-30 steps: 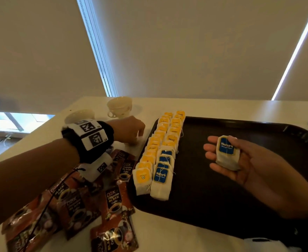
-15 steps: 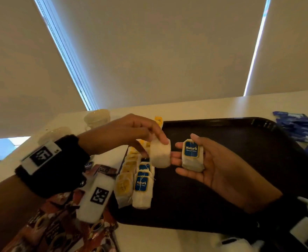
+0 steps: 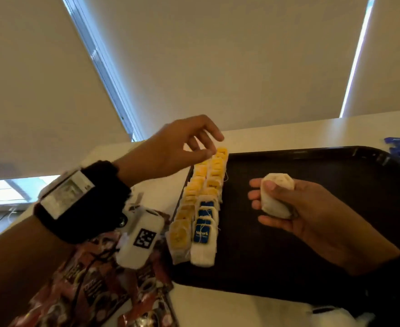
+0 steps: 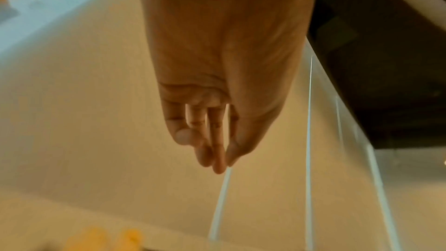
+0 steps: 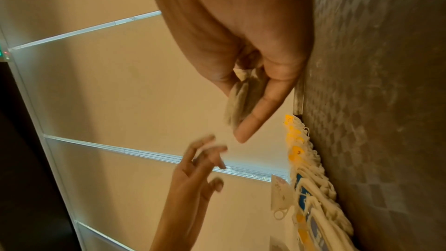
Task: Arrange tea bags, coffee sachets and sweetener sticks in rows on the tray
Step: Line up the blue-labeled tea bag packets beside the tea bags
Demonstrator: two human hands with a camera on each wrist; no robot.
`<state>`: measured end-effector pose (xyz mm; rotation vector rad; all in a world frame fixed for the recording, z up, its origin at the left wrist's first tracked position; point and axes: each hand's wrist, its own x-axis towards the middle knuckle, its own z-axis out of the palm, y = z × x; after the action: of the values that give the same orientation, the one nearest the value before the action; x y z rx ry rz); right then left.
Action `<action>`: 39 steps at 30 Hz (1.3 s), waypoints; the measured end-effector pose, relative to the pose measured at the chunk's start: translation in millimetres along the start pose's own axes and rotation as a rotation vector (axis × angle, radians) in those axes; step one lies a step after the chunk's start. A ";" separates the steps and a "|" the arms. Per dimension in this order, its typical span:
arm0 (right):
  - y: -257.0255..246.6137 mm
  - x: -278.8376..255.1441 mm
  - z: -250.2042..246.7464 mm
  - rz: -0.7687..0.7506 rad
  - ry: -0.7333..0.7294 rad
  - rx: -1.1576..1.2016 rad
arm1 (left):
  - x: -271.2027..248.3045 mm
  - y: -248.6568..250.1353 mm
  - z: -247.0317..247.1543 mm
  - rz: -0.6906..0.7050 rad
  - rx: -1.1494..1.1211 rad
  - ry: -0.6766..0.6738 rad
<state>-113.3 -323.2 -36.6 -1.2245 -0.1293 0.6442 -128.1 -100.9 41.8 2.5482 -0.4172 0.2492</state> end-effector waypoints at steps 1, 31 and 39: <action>-0.3 0.8 -1.0 0.000 0.015 -0.009 | -5.3 -16.3 -15.4 -0.033 0.159 -0.024; -2.8 1.6 -4.2 0.083 0.046 -0.081 | -30.0 -137.2 -59.1 -0.527 0.319 -0.066; -3.9 -0.1 -3.6 0.072 0.046 -0.079 | -37.5 -143.4 -56.5 -0.645 0.084 0.063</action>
<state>-110.3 -327.0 -34.3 -1.3242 -0.0734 0.6783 -119.1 54.4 10.1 2.5937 0.4493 0.1019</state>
